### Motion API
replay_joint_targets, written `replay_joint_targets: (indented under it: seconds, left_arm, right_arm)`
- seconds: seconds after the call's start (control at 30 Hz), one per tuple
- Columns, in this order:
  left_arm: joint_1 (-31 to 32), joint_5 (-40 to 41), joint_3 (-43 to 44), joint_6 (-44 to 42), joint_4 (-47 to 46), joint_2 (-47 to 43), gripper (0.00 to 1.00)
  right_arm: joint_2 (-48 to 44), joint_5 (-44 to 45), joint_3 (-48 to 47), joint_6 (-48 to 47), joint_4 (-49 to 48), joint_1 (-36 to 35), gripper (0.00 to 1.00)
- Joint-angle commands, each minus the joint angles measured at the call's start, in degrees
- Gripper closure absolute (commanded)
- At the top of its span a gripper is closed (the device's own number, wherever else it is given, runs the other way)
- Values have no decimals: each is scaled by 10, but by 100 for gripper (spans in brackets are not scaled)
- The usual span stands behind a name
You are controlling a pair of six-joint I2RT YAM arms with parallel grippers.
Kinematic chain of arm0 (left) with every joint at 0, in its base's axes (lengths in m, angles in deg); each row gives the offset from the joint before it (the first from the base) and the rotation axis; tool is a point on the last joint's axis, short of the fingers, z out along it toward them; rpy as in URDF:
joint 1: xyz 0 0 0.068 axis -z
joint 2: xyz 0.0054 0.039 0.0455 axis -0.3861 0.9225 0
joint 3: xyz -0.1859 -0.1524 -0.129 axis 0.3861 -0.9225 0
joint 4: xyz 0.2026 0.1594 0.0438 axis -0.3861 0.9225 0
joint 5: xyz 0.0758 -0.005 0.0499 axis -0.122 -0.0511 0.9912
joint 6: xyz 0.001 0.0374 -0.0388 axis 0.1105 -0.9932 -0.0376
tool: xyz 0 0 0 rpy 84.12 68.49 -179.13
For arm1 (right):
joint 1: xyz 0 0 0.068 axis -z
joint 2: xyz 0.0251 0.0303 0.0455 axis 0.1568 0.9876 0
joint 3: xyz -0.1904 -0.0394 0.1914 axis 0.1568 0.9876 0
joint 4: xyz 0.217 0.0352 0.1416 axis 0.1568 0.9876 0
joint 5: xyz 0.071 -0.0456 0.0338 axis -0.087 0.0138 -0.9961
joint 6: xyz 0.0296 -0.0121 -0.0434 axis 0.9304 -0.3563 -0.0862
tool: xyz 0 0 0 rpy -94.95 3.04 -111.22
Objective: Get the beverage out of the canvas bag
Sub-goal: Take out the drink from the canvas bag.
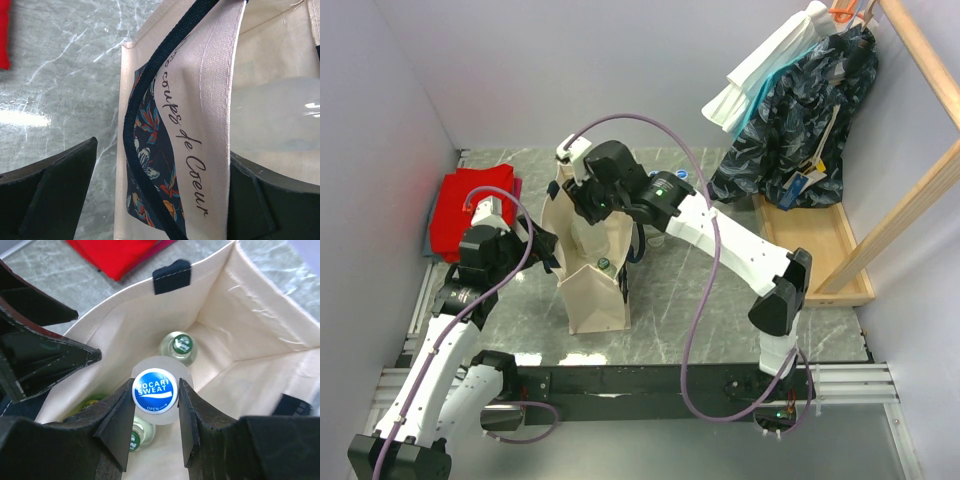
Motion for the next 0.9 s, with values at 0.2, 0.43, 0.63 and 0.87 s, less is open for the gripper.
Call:
replay_joint_targets:
  seconds: [0.2, 0.43, 0.63, 0.87]
  left_arm:
    - [2, 9, 4, -11, -4, -4, 2]
    - [2, 6, 2, -10, -9, -6, 2]
    - [2, 4, 4, -12, -9, -1, 2]
    - [2, 5, 5, -12, -9, 2, 2]
  right_arm:
    - [-86, 32, -45, -25, -126, 1, 100]
    - [-96, 45, -51, -36, -131, 1, 100]
    - [-105, 59, -55, -48, -142, 1, 100]
    - [-121, 65, -48, -53, -159, 1, 100]
